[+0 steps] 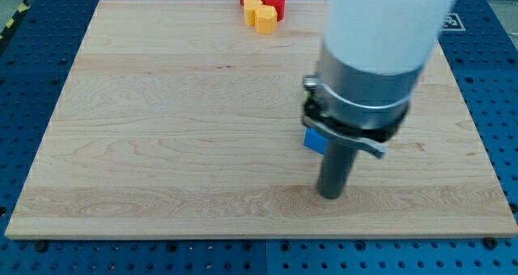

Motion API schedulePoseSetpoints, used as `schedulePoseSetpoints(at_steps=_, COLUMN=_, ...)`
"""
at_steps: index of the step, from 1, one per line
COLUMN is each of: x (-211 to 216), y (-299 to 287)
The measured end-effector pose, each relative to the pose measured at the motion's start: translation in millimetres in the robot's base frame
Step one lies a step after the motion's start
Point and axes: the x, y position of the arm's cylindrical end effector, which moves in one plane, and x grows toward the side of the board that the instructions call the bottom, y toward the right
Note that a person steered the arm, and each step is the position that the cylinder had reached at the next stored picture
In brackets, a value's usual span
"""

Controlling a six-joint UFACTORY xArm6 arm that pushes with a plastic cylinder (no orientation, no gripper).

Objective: Slide the green star right a bit

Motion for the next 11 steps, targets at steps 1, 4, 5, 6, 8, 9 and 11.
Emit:
schedulePoseSetpoints(at_steps=1, x=0, y=27)
schedulePoseSetpoints(at_steps=4, x=-63, y=-103)
schedulePoseSetpoints(at_steps=5, x=-133, y=-97)
schedulePoseSetpoints(at_steps=6, x=-150, y=-69)
schedulePoseSetpoints(at_steps=8, x=-150, y=-22)
schedulePoseSetpoints(at_steps=9, x=-150, y=-8)
schedulePoseSetpoints(at_steps=11, x=-146, y=-40)
